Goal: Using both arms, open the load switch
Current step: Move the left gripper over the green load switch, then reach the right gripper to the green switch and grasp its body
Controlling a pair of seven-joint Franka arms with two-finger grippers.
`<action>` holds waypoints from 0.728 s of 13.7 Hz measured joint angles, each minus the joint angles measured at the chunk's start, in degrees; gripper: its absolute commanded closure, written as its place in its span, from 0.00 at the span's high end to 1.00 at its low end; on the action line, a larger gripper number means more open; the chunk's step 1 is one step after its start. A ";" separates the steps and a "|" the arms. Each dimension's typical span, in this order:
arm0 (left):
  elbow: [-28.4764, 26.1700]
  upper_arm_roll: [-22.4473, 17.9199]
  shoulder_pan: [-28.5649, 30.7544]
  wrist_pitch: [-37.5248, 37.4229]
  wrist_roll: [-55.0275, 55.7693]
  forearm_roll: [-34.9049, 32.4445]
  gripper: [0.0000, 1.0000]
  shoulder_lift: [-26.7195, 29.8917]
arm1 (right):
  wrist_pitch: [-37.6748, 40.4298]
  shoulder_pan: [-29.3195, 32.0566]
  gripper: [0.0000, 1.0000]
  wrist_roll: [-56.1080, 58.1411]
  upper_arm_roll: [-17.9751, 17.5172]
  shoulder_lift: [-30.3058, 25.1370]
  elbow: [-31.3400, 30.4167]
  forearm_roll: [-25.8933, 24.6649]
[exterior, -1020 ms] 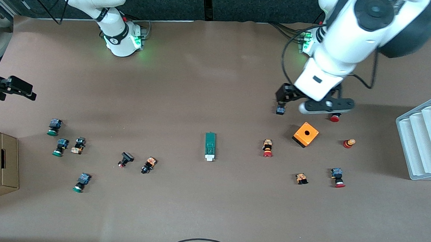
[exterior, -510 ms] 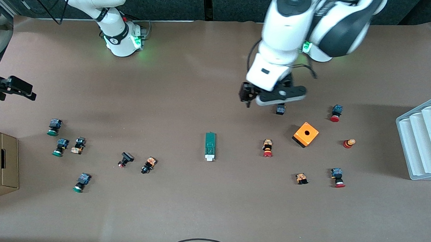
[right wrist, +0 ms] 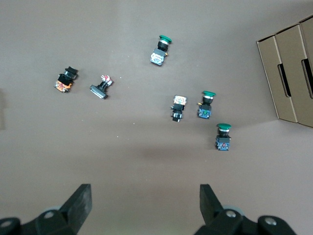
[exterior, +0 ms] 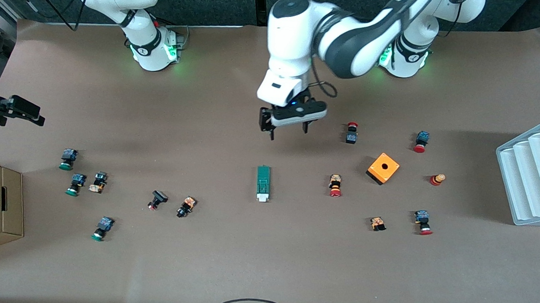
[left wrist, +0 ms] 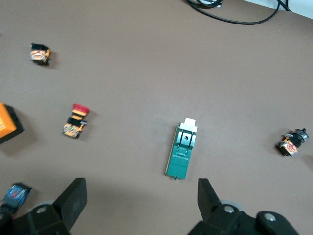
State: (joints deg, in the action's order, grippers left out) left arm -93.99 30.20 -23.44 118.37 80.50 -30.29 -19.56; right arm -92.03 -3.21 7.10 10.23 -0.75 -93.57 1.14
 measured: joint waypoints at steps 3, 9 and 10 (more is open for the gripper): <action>-0.04 0.04 -3.80 1.74 4.58 -10.35 1.00 -5.13 | 0.00 0.01 1.00 -0.02 0.05 0.02 0.00 0.00; -0.06 0.00 -7.26 6.20 16.27 -32.94 1.00 -15.05 | 0.15 -0.86 1.00 -0.01 -0.38 4.63 -0.68 0.00; -0.08 -0.01 -7.53 6.44 18.81 -36.84 1.00 -16.57 | 0.13 -1.97 1.00 -0.01 -0.43 6.33 -0.68 0.00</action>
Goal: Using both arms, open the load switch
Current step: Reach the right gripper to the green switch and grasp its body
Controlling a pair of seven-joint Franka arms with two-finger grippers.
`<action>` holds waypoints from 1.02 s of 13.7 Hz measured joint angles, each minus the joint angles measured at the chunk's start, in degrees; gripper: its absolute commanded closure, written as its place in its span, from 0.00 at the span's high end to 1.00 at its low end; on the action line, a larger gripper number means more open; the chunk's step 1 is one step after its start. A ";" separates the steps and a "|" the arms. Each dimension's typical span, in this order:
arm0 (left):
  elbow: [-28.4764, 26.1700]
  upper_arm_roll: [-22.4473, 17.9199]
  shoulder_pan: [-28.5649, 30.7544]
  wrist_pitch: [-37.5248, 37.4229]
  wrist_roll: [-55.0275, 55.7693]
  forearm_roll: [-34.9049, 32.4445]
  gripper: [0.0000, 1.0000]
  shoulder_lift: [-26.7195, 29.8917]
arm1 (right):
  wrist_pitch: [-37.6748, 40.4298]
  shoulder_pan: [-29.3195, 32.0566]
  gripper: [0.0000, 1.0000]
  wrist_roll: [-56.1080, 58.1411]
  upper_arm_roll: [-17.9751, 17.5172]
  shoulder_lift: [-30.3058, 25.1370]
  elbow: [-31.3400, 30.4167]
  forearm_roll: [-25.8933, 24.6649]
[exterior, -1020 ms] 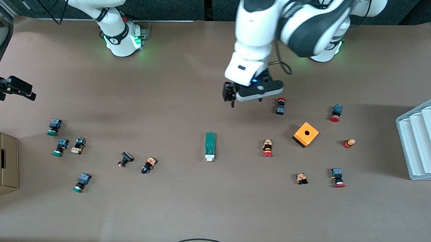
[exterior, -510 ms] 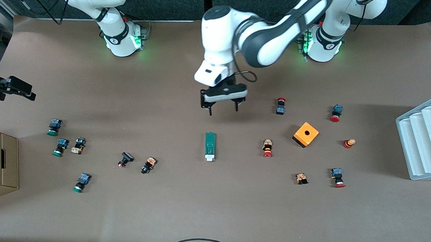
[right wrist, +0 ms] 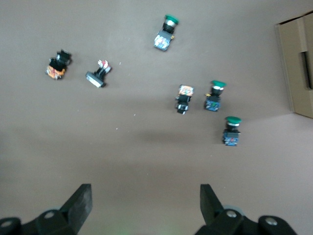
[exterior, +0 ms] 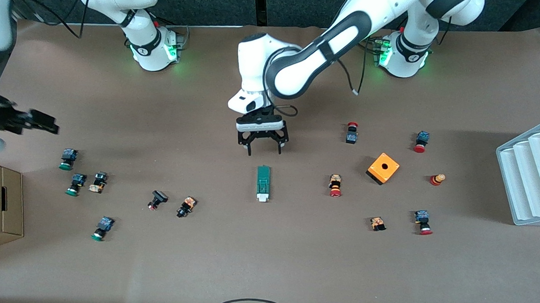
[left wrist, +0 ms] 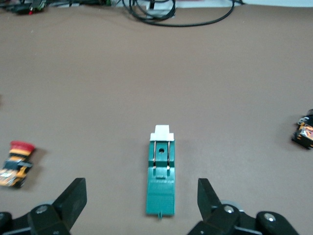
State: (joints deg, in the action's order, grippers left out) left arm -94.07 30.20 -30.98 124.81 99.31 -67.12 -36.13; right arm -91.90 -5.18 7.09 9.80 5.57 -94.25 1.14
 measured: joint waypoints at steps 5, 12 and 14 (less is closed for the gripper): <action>-0.21 -0.03 -2.23 0.07 15.70 -18.11 1.00 -6.99 | -0.02 -2.20 0.98 -0.25 -0.03 2.88 0.07 -0.08; -0.63 -0.29 -3.80 -5.24 28.83 -33.97 1.00 -14.01 | -0.54 -7.14 0.98 -20.03 -1.66 8.29 3.14 7.30; -0.63 -1.52 -6.14 -6.75 30.34 -35.41 0.99 -15.52 | -0.87 -9.00 0.98 -27.87 -1.74 12.15 6.10 11.08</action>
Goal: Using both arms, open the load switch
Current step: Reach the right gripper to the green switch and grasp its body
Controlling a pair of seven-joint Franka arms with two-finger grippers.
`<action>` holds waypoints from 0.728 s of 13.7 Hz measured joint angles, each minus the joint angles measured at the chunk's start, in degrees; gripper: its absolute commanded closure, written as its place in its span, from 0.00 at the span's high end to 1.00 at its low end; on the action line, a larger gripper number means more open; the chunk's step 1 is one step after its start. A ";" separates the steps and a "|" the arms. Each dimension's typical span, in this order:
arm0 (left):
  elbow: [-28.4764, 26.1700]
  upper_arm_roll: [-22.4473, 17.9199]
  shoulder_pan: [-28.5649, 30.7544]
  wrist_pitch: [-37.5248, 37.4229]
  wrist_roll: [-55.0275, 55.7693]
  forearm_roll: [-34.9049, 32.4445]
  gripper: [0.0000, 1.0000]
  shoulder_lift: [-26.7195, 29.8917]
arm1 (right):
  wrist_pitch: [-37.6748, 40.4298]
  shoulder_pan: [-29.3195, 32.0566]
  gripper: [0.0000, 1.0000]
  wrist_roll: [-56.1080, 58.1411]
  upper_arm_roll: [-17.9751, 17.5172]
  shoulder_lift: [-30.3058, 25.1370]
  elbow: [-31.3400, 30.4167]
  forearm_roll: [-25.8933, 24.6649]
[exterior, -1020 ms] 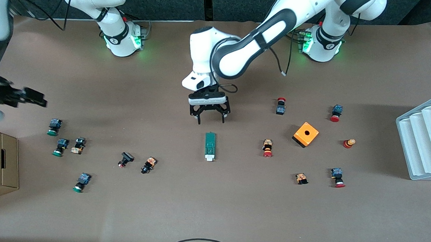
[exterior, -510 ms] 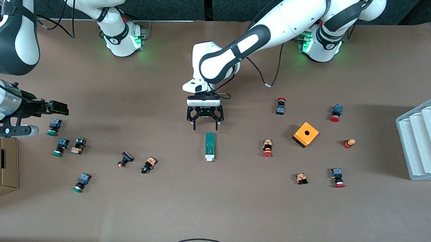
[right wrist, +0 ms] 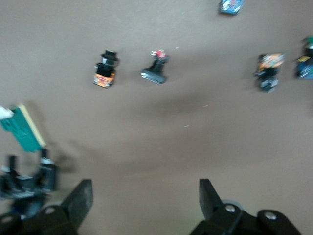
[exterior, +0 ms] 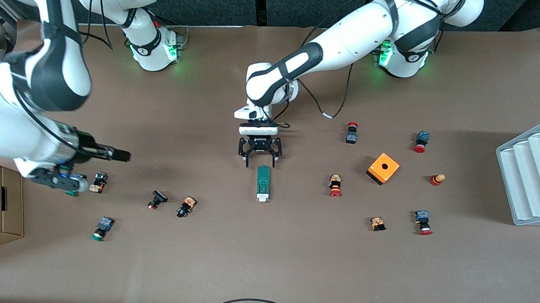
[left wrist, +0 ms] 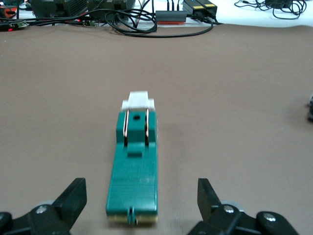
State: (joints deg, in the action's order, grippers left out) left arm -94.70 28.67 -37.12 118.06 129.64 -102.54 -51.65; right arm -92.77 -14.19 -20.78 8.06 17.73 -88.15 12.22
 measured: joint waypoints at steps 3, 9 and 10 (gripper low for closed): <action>0.01 -3.02 -3.62 -1.14 2.06 -1.53 0.97 -1.23 | -0.86 -3.92 0.97 -14.80 -0.14 6.41 4.98 3.58; 0.03 -7.36 -7.72 -3.28 5.78 -3.65 0.86 -2.26 | -5.35 -10.61 0.97 -44.75 -1.00 18.30 14.19 9.05; 0.03 -7.57 -7.76 -3.29 6.28 -4.47 0.85 -2.41 | -6.81 -11.68 0.97 -49.21 -1.05 20.31 15.28 10.02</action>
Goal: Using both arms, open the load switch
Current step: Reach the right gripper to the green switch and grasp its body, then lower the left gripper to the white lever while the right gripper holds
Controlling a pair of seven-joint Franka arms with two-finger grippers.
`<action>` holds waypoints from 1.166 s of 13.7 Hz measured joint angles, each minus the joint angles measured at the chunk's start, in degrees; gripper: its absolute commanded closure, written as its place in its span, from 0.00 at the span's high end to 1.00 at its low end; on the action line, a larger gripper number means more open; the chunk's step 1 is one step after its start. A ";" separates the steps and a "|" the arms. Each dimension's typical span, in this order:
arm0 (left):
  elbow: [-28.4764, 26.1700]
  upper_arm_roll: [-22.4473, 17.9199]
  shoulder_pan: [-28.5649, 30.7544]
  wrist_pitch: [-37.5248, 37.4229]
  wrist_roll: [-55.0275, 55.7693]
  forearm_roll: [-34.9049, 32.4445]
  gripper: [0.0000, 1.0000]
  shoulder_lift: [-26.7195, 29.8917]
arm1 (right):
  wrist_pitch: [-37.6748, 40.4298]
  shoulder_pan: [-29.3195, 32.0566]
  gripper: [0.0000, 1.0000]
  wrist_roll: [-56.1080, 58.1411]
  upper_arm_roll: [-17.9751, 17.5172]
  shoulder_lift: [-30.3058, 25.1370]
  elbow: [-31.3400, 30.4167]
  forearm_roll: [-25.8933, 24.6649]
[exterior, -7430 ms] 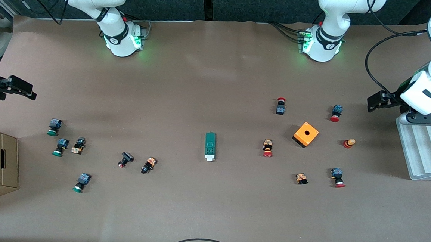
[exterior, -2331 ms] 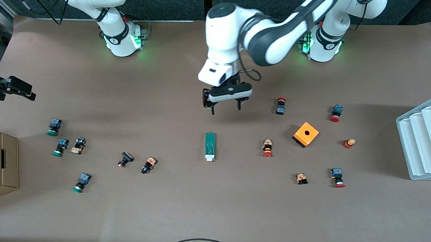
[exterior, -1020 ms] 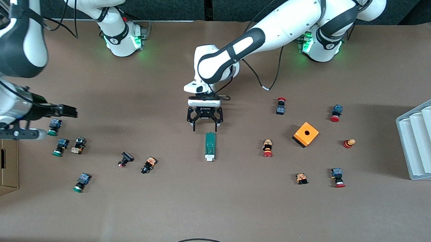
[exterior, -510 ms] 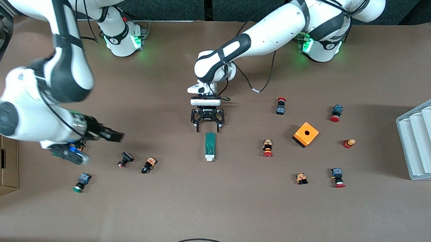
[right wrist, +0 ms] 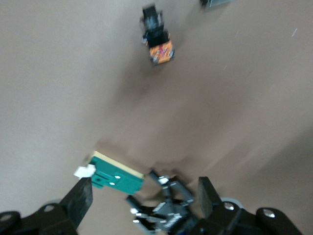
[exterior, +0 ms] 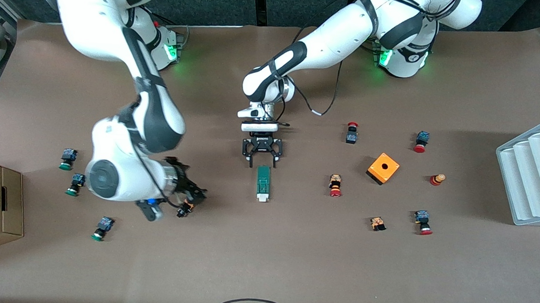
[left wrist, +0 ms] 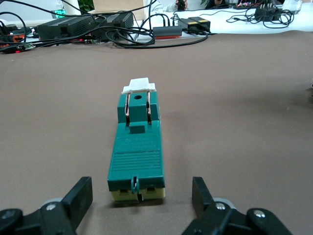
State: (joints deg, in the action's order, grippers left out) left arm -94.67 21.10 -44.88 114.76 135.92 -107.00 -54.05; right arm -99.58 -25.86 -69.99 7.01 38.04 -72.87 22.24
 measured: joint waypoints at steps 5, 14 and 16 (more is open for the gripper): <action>0.01 -0.70 -0.07 -0.46 1.12 -2.32 0.81 -0.68 | -11.48 -5.59 0.95 -18.50 -0.07 8.56 4.39 4.69; 0.06 -0.71 -0.74 -4.36 6.63 -7.33 0.79 -2.59 | -20.40 -8.89 0.90 -29.44 -0.30 15.65 6.36 9.43; 0.16 -0.71 -0.97 -5.28 6.77 -7.78 0.79 -2.92 | -20.84 -9.49 0.87 -30.39 -0.53 16.58 6.63 9.43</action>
State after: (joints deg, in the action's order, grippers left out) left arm -94.51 20.39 -45.84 109.48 142.69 -114.78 -56.98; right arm -120.42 -35.36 -100.38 6.48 54.61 -66.25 31.68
